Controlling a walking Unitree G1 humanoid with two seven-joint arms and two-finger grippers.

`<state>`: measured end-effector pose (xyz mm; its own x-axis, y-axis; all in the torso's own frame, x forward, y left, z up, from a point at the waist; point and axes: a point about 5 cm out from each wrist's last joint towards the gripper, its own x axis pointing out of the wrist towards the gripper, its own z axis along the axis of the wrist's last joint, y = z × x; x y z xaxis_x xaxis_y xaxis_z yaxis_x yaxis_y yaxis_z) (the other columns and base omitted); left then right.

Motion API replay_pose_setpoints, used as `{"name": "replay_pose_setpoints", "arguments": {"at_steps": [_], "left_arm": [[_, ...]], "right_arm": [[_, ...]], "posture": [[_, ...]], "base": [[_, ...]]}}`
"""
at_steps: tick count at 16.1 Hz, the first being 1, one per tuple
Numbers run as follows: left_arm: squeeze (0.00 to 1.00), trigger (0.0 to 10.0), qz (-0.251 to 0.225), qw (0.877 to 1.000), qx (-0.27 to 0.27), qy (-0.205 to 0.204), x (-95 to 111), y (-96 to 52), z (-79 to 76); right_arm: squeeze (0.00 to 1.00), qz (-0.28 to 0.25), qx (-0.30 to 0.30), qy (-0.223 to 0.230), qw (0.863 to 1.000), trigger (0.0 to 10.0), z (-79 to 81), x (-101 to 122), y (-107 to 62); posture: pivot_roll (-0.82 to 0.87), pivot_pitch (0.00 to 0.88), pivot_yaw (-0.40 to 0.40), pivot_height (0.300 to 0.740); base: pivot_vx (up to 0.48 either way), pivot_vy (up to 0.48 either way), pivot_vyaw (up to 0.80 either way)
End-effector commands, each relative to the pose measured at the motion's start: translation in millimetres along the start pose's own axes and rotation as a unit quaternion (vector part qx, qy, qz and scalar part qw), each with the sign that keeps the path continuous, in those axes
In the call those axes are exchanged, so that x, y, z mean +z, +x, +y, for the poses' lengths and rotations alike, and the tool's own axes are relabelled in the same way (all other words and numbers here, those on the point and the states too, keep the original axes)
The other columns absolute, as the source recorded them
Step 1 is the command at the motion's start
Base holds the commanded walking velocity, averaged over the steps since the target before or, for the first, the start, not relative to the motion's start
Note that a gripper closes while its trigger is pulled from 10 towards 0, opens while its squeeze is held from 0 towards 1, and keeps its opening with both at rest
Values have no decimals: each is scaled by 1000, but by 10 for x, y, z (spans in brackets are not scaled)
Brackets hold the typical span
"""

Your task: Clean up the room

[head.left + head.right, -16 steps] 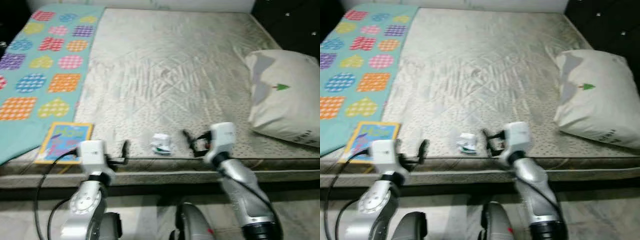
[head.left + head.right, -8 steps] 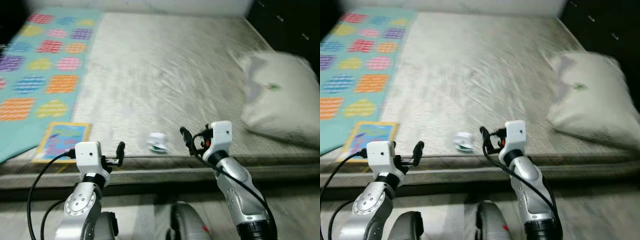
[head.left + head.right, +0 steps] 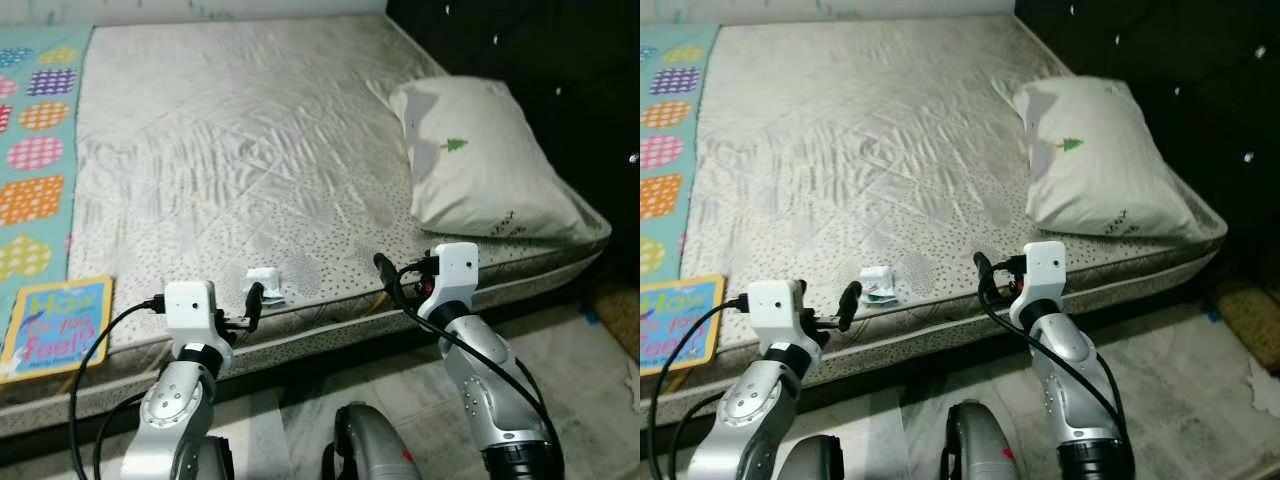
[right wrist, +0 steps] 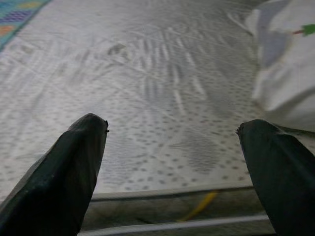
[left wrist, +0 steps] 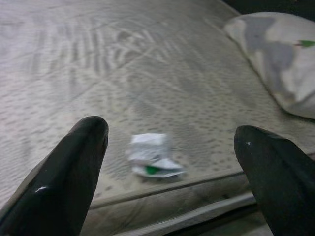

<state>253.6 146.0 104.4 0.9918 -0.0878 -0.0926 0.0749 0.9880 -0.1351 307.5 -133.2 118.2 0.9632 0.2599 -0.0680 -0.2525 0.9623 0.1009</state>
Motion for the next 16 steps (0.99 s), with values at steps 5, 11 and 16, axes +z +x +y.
{"name": "replay_pose_setpoints", "arguments": {"at_steps": [5, 11, 16], "left_arm": [[0, 10000, 12, 1000, 11, 5, -44, -36, 44], [0, 10000, 9, 1000, 19, -2, -35, -45, 65], [0, 10000, 5, 1000, 19, -1, -16, -43, 62]], "right_arm": [[0, 2, 26, 3, 1000, 10000, 83, -20, -21], [0, 8, 32, 2, 999, 10000, 88, -51, -31], [0, 2, 45, -19, 999, 10000, 121, -31, -35]], "posture": [[-6, 157, -56, 592], [-7, 167, -56, 547], [-8, 183, -53, 547]], "base": [[0, 0, 0], [0, 0, 0], [0, 0, 320]]}}
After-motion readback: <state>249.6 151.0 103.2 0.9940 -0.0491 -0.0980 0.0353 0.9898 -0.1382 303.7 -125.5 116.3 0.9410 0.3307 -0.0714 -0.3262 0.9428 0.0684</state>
